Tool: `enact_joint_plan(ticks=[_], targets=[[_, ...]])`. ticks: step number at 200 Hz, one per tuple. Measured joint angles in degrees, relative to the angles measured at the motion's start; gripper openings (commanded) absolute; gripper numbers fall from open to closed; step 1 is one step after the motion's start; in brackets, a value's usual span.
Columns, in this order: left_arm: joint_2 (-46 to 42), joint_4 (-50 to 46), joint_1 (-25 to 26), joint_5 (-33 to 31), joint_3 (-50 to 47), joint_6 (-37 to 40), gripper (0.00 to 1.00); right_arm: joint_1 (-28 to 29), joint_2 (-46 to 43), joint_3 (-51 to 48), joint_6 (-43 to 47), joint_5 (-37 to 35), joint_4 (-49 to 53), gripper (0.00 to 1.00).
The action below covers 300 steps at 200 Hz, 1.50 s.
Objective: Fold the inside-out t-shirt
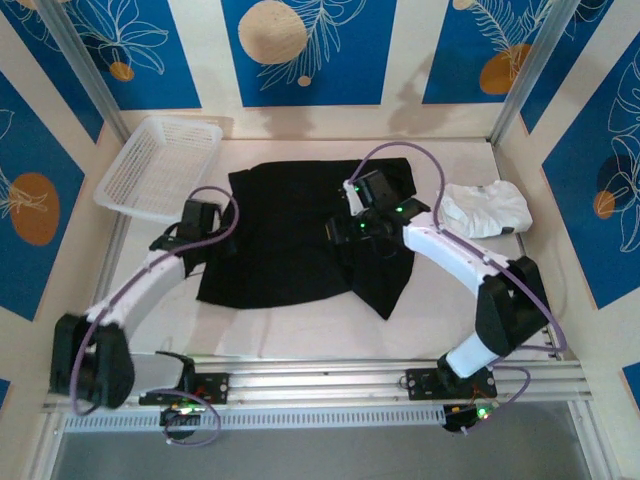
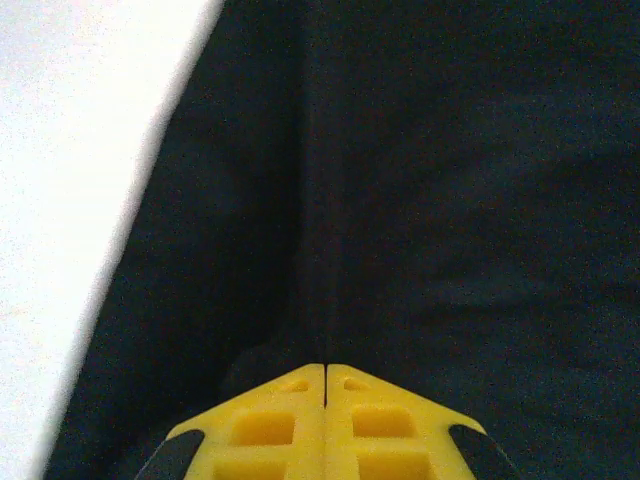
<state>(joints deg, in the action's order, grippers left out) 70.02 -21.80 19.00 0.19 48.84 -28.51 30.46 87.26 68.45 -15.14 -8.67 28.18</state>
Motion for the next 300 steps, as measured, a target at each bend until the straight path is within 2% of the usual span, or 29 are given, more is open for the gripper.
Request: enact_joint_plan(ticks=[27,44,61,79,107,122,136,149,172,187,199,214,234,258,273,300], targets=[[-3.6,3.3,17.0,0.3,5.7,-4.1,0.0,-5.8,-6.2,0.4,-0.1,-0.6,2.8,0.67],[0.7,6.1,26.8,0.4,10.3,-5.0,0.0,-11.0,-10.3,0.6,-0.8,-0.3,4.2,0.67],[8.3,8.3,33.7,1.7,15.8,-5.2,0.0,-16.2,-14.6,0.6,-1.7,-0.1,5.7,0.67],[16.0,10.4,38.0,4.6,20.5,-4.4,0.1,-20.7,-18.7,0.3,-2.9,0.3,6.7,0.67],[21.1,11.8,40.0,10.0,21.3,-2.4,0.44,-22.5,-24.1,-3.9,-4.5,2.0,7.2,0.67],[20.3,11.5,39.5,10.3,20.1,-0.4,0.59,-21.7,-25.3,-7.4,-5.6,3.8,7.2,0.67],[16.9,10.9,37.9,9.9,17.0,1.5,0.64,-19.5,-25.4,-11.0,-6.9,5.0,6.9,0.68],[12.7,9.6,34.1,9.1,13.2,1.8,0.66,-15.5,-25.2,-14.3,-8.2,5.5,6.6,0.69],[7.2,7.8,19.8,7.7,7.6,0.4,0.68,-7.4,-22.8,-18.3,-11.2,5.5,6.1,0.7],[7.1,7.6,10.7,6.1,5.1,-0.6,0.69,-4.7,-20.5,-20.3,-13.2,5.2,5.7,0.7],[8.2,7.5,5.5,5.3,3.8,-1.1,0.7,-4.2,-18.6,-21.9,-14.6,4.3,5.7,0.69],[11.8,7.8,1.2,4.9,3.7,-1.2,0.7,-4.2,-16.8,-23.5,-16.0,2.5,5.8,0.69],[19.8,7.8,-1.7,4.7,6.2,-0.9,0.7,-4.2,-15.5,-24.5,-17.2,0.0,6.2,0.68],[29.2,7.5,-2.3,4.5,11.1,0.6,0.68,-4.2,-15.5,-25.6,-18.2,-1.2,5.5,0.66],[33.3,7.4,-2.3,4.6,13.8,1.6,0.64,-4.2,-15.3,-26.6,-18.6,-1.2,5.0,0.6],[37.3,7.4,-2.3,5.2,17.1,2.8,0.6,-4.2,-14.3,-27.8,-19.3,-0.3,2.6,0.38]])
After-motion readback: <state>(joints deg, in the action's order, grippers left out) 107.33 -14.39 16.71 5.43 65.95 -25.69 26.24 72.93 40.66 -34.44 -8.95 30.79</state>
